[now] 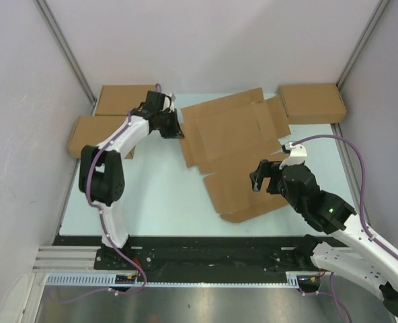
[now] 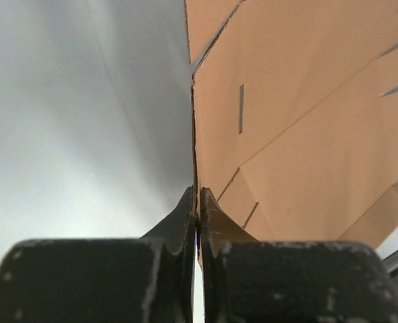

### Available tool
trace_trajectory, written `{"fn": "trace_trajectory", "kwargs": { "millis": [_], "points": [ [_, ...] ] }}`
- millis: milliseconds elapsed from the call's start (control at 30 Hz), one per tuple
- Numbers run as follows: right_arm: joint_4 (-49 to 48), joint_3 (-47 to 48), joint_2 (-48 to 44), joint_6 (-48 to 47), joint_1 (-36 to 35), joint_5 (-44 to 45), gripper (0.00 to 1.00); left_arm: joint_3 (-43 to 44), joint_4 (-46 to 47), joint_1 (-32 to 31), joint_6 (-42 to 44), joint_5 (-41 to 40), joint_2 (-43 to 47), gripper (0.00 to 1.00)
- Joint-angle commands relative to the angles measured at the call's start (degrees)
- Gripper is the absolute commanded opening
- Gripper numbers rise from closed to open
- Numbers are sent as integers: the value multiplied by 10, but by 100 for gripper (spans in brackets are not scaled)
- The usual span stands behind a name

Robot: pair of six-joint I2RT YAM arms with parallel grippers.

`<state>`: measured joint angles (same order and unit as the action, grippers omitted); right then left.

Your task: Fold the paper box

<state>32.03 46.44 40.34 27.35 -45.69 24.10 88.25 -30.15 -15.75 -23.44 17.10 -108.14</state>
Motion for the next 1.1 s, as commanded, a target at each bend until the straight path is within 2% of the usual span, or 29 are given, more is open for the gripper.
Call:
{"fn": "trace_trajectory", "kwargs": {
  "millis": [0,200,300,367,400,467,500,533,600,633,767,833,900,967,1067],
  "points": [
    [19,25,-1,-21,-1,-2,99,73,-68,-4,122,84,-72,4],
    [34,25,10,-32,-1,-6,100,143,-68,-8,174,148,-144,7],
    [37,24,18,-32,-2,-12,100,212,-112,-17,211,131,-178,7],
    [37,25,26,-31,-3,-12,100,249,-140,-17,212,109,-204,13],
    [36,24,28,-32,-2,-11,100,277,-146,-17,199,62,-207,15],
    [29,25,34,-34,-2,-10,100,279,-142,-16,190,37,-191,28],
    [26,25,37,-34,-2,-11,100,265,-128,-15,176,7,-177,40],
    [22,24,38,-34,-2,-12,100,244,-111,-14,170,-10,-139,56],
    [19,24,38,-32,-2,-12,100,172,-48,-3,142,-27,-96,68],
    [17,24,39,-31,-3,-12,100,149,-30,2,129,-27,-55,77],
    [15,24,40,-23,-2,-7,100,16,75,19,54,-44,39,80],
    [15,24,39,-21,-3,-3,100,-94,124,20,-4,-48,92,81],
    [10,25,34,-20,-3,-3,100,-213,218,20,-73,-37,121,82],
    [5,25,33,-20,-4,-3,100,-288,290,20,-124,-25,132,83],
    [4,28,26,-16,-3,-8,100,-316,365,19,-162,33,105,85]
  ]
}}
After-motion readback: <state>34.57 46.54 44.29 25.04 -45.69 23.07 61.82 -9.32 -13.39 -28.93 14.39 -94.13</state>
